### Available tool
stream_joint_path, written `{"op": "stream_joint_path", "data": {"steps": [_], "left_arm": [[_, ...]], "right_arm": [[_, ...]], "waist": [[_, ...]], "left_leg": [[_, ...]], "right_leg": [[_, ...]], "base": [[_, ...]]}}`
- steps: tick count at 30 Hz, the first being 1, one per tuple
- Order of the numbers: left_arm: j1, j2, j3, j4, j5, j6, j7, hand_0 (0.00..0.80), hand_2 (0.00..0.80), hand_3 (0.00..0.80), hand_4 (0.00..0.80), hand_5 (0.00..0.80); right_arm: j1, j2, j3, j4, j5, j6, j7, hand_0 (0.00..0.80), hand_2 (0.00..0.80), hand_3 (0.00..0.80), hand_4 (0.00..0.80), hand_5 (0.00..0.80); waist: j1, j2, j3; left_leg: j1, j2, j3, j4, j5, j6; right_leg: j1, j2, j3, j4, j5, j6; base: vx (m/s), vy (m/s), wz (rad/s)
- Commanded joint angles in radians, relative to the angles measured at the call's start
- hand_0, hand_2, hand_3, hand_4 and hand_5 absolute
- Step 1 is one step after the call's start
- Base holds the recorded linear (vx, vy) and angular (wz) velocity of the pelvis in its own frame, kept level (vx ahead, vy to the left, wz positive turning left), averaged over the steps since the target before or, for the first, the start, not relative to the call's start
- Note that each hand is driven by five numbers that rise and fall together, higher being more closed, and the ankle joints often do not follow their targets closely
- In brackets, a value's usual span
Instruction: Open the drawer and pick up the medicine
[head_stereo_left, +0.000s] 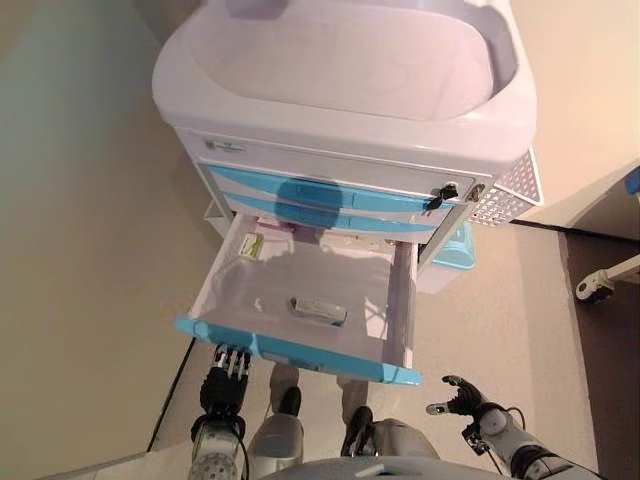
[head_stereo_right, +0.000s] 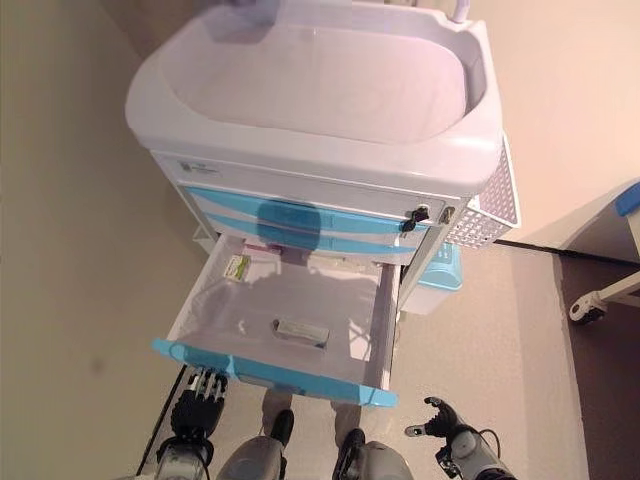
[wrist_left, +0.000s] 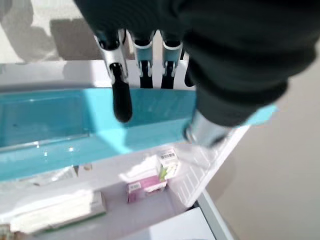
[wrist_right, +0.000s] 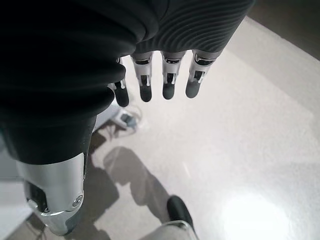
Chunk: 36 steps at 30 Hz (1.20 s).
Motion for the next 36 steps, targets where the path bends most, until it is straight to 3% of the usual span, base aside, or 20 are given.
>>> {"op": "stream_joint_path", "data": {"steps": [1, 13, 27, 36], "left_arm": [[0.009, 0.116, 0.217, -0.142, 0.037, -0.172, -0.040, 0.000, 0.000, 0.000, 0.000, 0.000], [0.017, 0.093, 0.259, 0.078, 0.044, -0.147, 0.024, 0.000, 0.000, 0.000, 0.000, 0.000], [-0.098, 0.160, 0.314, 0.597, 0.178, -0.082, 0.043, 0.000, 0.000, 0.000, 0.000, 0.000], [-0.136, 0.208, 0.329, 0.811, 0.310, -0.051, 0.002, 0.000, 0.000, 0.000, 0.000, 0.000]], "right_arm": [[0.015, -0.056, 0.025, 0.064, 0.042, 0.015, -0.023, 0.000, 0.000, 0.000, 0.000, 0.000], [0.022, -0.052, 0.030, 0.061, 0.032, 0.021, -0.025, 0.000, 0.000, 0.000, 0.000, 0.000], [0.029, -0.045, 0.053, 0.053, 0.047, 0.014, -0.026, 0.000, 0.000, 0.000, 0.000, 0.000], [0.037, -0.037, 0.070, 0.062, 0.056, 0.008, -0.012, 0.000, 0.000, 0.000, 0.000, 0.000]], "waist": [[0.021, 0.008, -0.123], [-0.005, 0.012, -0.139], [-0.037, -0.006, -0.156], [-0.046, -0.022, -0.166]], "left_leg": [[-0.052, -0.110, 0.047, 0.028, 0.010, 0.094], [-0.006, -0.101, 0.081, -0.014, 0.000, 0.104], [0.040, -0.087, 0.106, -0.029, -0.021, 0.097], [0.068, -0.085, 0.117, -0.048, -0.028, 0.099]], "right_leg": [[0.063, -0.031, 0.048, -0.124, 0.138, 0.097], [0.063, -0.027, 0.090, -0.118, 0.138, 0.104], [0.100, -0.009, 0.116, -0.154, 0.135, 0.105], [0.123, 0.000, 0.135, -0.178, 0.139, 0.106]], "base": [[0.035, 0.008, 0.03], [0.038, 0.017, -0.06], [0.024, -0.001, -0.06], [0.035, 0.010, -0.03]]}}
